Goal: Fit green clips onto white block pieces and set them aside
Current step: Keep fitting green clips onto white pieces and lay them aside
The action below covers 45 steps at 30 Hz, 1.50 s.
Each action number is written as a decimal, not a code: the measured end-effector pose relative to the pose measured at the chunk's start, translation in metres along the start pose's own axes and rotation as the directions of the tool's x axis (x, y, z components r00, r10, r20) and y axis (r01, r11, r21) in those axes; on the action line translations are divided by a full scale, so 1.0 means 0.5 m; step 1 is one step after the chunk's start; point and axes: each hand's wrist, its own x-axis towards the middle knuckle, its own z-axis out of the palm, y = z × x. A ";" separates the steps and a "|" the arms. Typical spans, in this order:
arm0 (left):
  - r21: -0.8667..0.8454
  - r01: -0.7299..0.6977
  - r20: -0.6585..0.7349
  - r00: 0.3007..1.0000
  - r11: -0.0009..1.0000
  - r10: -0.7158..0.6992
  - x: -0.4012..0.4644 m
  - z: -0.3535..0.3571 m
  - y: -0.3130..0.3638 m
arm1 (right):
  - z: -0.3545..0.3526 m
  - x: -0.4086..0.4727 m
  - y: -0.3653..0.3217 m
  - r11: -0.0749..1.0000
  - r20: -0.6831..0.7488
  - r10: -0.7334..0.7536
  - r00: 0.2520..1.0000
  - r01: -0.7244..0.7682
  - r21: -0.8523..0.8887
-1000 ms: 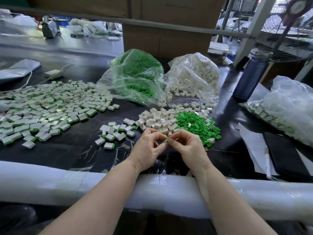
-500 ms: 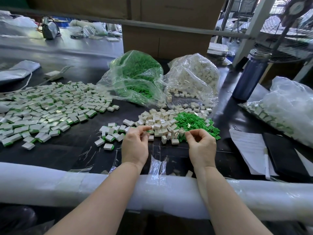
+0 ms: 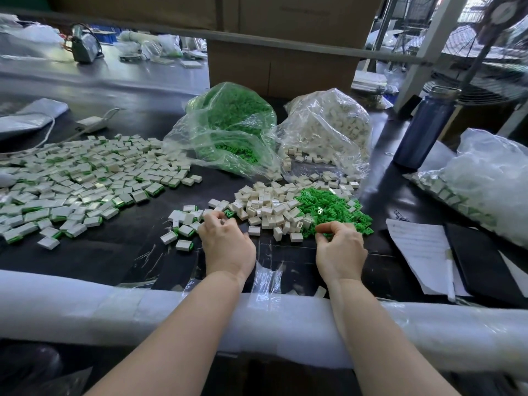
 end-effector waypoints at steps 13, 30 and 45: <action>0.120 -0.179 0.015 0.984 0.976 0.179 -0.005 0.007 -0.003 | 0.007 -0.007 -0.010 0.968 0.072 -0.061 0.996 0.076 -0.237; -0.198 -0.311 0.048 0.944 0.929 0.326 -0.007 0.002 0.000 | 0.005 -0.008 -0.010 0.973 0.101 -0.202 0.974 0.189 0.131; -0.552 -0.187 0.264 0.885 0.812 0.383 -0.007 0.002 0.003 | -0.009 -0.018 -0.021 0.789 0.172 -0.310 0.935 0.152 0.596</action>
